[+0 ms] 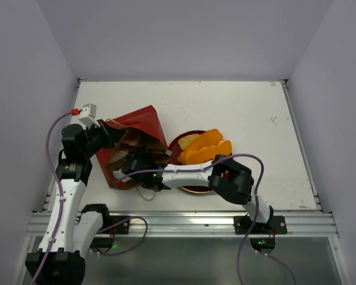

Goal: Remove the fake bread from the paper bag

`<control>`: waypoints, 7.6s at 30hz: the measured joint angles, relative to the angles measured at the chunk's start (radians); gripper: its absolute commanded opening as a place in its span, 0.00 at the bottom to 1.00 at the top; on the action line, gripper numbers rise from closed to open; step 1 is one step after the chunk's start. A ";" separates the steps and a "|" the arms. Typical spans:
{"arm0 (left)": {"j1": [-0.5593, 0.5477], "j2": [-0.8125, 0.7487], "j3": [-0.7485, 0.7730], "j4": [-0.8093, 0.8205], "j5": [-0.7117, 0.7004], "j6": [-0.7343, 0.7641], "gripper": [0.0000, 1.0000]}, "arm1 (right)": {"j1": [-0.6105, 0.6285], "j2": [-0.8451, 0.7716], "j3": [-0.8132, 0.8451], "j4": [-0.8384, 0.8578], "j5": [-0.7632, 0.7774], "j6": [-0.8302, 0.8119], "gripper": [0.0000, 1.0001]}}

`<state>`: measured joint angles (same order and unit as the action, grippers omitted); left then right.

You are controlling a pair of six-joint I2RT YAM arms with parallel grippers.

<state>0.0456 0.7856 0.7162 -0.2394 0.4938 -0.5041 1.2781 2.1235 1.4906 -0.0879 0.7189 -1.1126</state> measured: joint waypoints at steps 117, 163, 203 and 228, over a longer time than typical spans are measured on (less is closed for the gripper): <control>0.000 0.082 0.015 0.013 -0.090 -0.026 0.00 | -0.016 -0.657 -0.312 -0.448 -0.438 0.160 0.00; 0.000 0.129 0.131 -0.085 -0.188 0.018 0.00 | -0.427 -1.569 -0.694 -0.843 -0.474 0.098 0.00; 0.000 0.129 0.131 -0.084 -0.180 0.026 0.00 | -0.448 -1.535 -0.667 -0.955 -0.570 0.083 0.46; 0.000 0.188 0.293 -0.053 -0.107 0.088 0.00 | -0.619 -1.366 -0.375 -0.814 -0.575 0.340 0.14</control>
<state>0.0456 0.9741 1.0088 -0.2924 0.3866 -0.4160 0.6594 0.7570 1.1160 -0.9020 0.1436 -0.7731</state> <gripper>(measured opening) 0.006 0.250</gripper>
